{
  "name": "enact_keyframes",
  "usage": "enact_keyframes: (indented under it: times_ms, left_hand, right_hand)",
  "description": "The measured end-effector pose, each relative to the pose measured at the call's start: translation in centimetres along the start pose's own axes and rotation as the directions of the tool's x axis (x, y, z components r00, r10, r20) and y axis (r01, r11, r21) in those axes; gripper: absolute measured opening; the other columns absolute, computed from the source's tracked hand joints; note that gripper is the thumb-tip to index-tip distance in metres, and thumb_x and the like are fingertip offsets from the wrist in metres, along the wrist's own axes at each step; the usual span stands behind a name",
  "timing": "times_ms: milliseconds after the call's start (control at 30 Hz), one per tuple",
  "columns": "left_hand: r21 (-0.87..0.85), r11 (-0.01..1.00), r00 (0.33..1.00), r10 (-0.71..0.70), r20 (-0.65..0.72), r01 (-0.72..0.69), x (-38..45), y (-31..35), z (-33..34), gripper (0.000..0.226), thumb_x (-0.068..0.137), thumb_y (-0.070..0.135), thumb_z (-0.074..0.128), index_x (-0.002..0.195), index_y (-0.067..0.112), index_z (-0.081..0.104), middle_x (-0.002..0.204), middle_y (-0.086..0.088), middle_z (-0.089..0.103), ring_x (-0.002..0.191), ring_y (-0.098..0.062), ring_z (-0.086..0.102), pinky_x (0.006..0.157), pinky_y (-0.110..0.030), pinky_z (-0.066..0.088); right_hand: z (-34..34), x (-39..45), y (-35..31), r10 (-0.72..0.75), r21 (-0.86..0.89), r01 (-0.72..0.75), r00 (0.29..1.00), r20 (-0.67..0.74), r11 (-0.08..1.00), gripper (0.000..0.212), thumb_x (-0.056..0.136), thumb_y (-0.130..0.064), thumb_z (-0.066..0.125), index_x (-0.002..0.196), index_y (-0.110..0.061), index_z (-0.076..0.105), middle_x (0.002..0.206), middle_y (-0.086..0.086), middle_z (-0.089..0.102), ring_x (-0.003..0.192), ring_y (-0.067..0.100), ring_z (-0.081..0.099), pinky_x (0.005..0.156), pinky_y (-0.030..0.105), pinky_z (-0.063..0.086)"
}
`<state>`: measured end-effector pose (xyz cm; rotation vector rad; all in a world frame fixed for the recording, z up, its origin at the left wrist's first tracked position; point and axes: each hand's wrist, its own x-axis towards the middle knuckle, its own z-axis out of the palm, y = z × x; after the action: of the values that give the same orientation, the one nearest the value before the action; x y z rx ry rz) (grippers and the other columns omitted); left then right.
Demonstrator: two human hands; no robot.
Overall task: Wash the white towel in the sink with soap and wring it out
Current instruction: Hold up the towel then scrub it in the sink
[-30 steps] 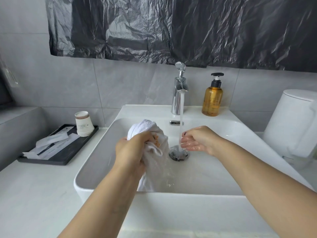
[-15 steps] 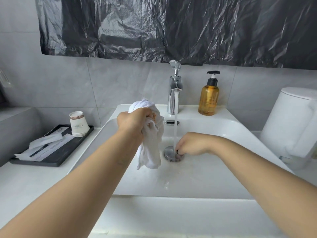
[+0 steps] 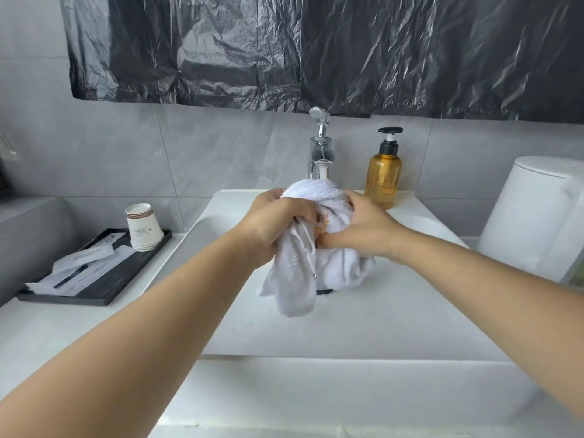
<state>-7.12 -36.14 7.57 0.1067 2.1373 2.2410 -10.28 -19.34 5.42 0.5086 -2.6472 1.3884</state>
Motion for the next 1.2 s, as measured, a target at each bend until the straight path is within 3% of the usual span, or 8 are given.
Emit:
enact_keyframes:
  times_ms: [100, 200, 267, 467, 567, 800, 967, 1200]
  left_hand:
    - [0.123, 0.992, 0.997, 0.003, 0.074, -0.012, 1.2, -0.7, 0.5, 0.054, 0.059, 0.011, 0.073, 0.109, -0.004, 0.063, 0.095, -0.025, 0.071, 0.079, -0.028, 0.069, 0.079, -0.04, 0.056]
    - [0.308, 0.951, 0.984, -0.094, 0.149, 0.044, 2.5, -2.2, 0.1, 0.071, 0.066, 0.027, 0.088, 0.128, 0.02, 0.055, 0.116, -0.007, 0.07, 0.097, -0.021, 0.071, 0.088, -0.043, 0.057]
    - [0.448, 0.892, 0.971, -0.164, 0.176, 0.069, 2.8, -3.1, -0.1, 0.073, 0.078, 0.029, 0.085, 0.138, 0.024, 0.044, 0.123, 0.005, 0.064, 0.105, -0.014, 0.067, 0.084, -0.033, 0.056]
    - [0.911, 0.383, 0.93, -0.256, 0.263, -0.152, 3.2, -5.0, -1.2, 0.053, 0.09, 0.026, 0.068, 0.139, 0.016, 0.052, 0.13, 0.004, 0.063, 0.12, -0.018, 0.058, 0.103, -0.036, 0.048]
    - [0.94, 0.221, 0.903, -0.29, 0.318, -0.261, 2.8, -5.5, -2.0, 0.042, 0.092, 0.023, 0.064, 0.134, 0.02, 0.059, 0.13, 0.003, 0.063, 0.124, -0.019, 0.056, 0.105, -0.037, 0.045]
    - [0.956, -0.066, 0.842, -0.493, 0.218, -0.286, 2.6, -6.9, -2.3, 0.076, 0.092, 0.059, 0.058, 0.145, 0.008, 0.04, 0.142, -0.01, 0.05, 0.127, -0.028, 0.05, 0.108, -0.038, 0.04]
    - [0.964, -0.07, 0.842, -0.508, 0.185, -0.255, 1.1, -9.4, -3.2, 0.097, 0.097, 0.067, 0.031, 0.156, 0.006, -0.017, 0.166, -0.008, -0.018, 0.154, -0.022, -0.007, 0.125, -0.042, 0.006]
    - [0.958, -0.082, 0.831, -0.522, 0.196, -0.277, 0.5, -10.5, -3.0, 0.094, 0.097, 0.069, 0.021, 0.153, 0.01, -0.026, 0.162, -0.005, -0.029, 0.151, -0.021, -0.023, 0.124, -0.044, -0.005]
  right_hand:
    - [-1.6, -0.5, 0.3, 0.066, -0.054, -0.07, 0.995, -0.079, 0.996, 0.048, 0.06, -0.018, 0.088, 0.1, -0.03, 0.064, 0.099, -0.013, 0.07, 0.095, 0.008, 0.067, 0.086, 0.034, 0.055]
    - [-2.9, -0.9, 0.7, 0.112, -0.242, -0.16, 0.973, -0.203, 0.957, 0.046, 0.062, -0.028, 0.088, 0.096, -0.028, 0.057, 0.085, -0.013, 0.06, 0.079, 0.008, 0.058, 0.058, 0.018, 0.04]
    - [-3.6, -0.9, 1.3, 0.077, -0.388, -0.182, 0.959, -0.272, 0.904, 0.047, 0.064, -0.032, 0.087, 0.098, -0.023, 0.055, 0.088, -0.005, 0.059, 0.082, 0.018, 0.055, 0.057, 0.024, 0.036]
    - [-6.8, -0.1, 3.0, 0.102, -0.41, -0.286, 0.904, -0.416, 0.866, 0.039, 0.07, -0.018, 0.078, 0.101, -0.029, 0.057, 0.105, 0.002, 0.066, 0.094, 0.025, 0.058, 0.074, 0.028, 0.042]
    - [-8.1, 0.5, 3.3, 0.13, -0.337, -0.332, 0.855, -0.503, 0.881, 0.038, 0.073, -0.01, 0.072, 0.107, -0.024, 0.061, 0.101, 0.001, 0.062, 0.088, 0.021, 0.052, 0.073, 0.026, 0.038]
    - [-9.4, 1.4, 3.5, 0.138, -0.121, -0.3, 0.712, -0.689, 0.946, 0.04, 0.075, -0.01, 0.068, 0.114, -0.019, 0.062, 0.122, 0.01, 0.061, 0.106, 0.027, 0.06, 0.079, 0.025, 0.041]
    - [-9.3, 1.1, 3.6, 0.158, -0.277, -0.388, 0.785, -0.598, 0.879, 0.034, 0.076, -0.015, 0.072, 0.109, -0.017, 0.064, 0.112, 0.008, 0.064, 0.09, 0.025, 0.055, 0.072, 0.026, 0.037]
    - [-7.0, -1.3, 4.2, 0.298, -0.597, -0.359, 0.933, -0.203, 0.717, 0.02, 0.076, -0.027, 0.075, 0.081, -0.019, 0.058, 0.092, 0.002, 0.063, 0.081, 0.021, 0.059, 0.07, 0.027, 0.043]
